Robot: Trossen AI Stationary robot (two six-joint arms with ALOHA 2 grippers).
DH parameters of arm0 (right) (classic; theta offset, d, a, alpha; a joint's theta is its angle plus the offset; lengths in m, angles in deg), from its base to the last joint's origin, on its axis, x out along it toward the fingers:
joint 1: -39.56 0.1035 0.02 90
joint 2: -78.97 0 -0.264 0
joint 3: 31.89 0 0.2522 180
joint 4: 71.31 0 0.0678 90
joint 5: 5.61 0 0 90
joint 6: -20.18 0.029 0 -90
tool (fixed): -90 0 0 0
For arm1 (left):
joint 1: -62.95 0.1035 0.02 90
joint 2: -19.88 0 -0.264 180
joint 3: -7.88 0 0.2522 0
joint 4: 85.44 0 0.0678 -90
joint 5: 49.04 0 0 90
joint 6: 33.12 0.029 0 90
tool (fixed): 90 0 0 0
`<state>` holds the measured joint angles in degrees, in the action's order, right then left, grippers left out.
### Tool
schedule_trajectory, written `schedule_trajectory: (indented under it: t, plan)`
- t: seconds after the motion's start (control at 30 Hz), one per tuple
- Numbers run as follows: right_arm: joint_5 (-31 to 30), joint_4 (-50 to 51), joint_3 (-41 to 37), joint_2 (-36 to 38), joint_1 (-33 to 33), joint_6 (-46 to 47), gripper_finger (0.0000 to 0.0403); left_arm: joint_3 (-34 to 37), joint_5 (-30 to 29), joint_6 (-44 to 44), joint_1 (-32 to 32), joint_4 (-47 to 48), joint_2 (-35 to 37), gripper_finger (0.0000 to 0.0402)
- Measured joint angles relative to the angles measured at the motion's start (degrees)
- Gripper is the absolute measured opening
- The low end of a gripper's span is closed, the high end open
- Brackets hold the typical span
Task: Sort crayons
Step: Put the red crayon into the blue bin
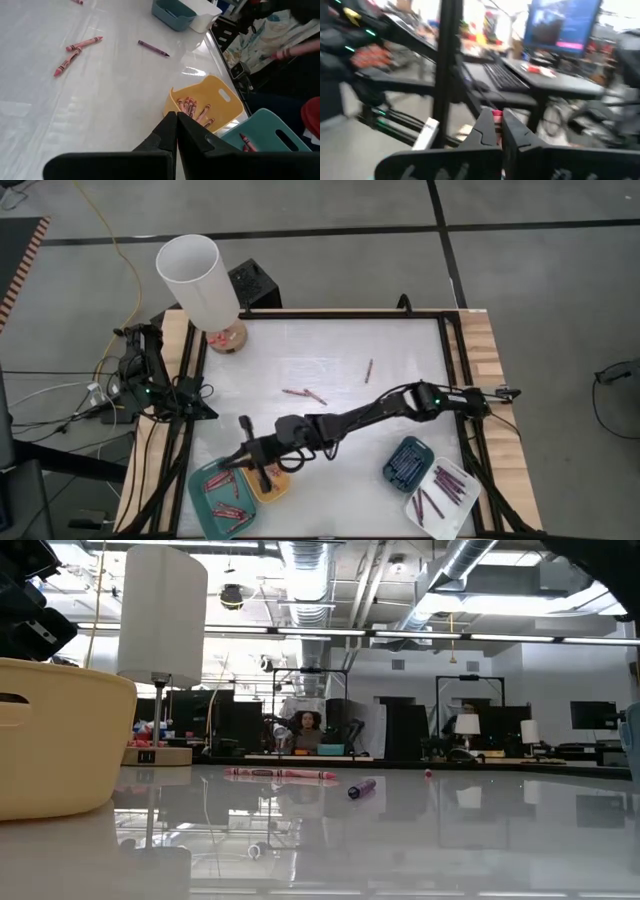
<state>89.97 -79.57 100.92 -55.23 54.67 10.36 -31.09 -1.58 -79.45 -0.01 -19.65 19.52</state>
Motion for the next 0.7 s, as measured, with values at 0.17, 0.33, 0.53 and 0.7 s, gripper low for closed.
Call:
schedule_trajectory:
  t: [0.17,0.33,0.53,0.7]
  plan:
    - [6.7,-10.0,-0.2,-4.6,-0.3,3.7,0.0005,0.0,0.3,0.0,0.0,0.0,0.0,0.0000]
    - [11.0,-17.3,-0.1,-7.6,-1.0,6.1,0.0005,0.0,0.2,0.0,0.0,0.0,0.0,0.0000]
    - [15.9,-21.1,0.0,-10.2,-1.0,6.5,0.0005,0.0,0.1,0.0,0.0,0.0,0.0,0.0000]
    - [17.6,-28.3,0.2,-12.4,-1.1,8.1,0.0005,0.0,0.2,0.0,0.0,0.1,0.0,0.0000]
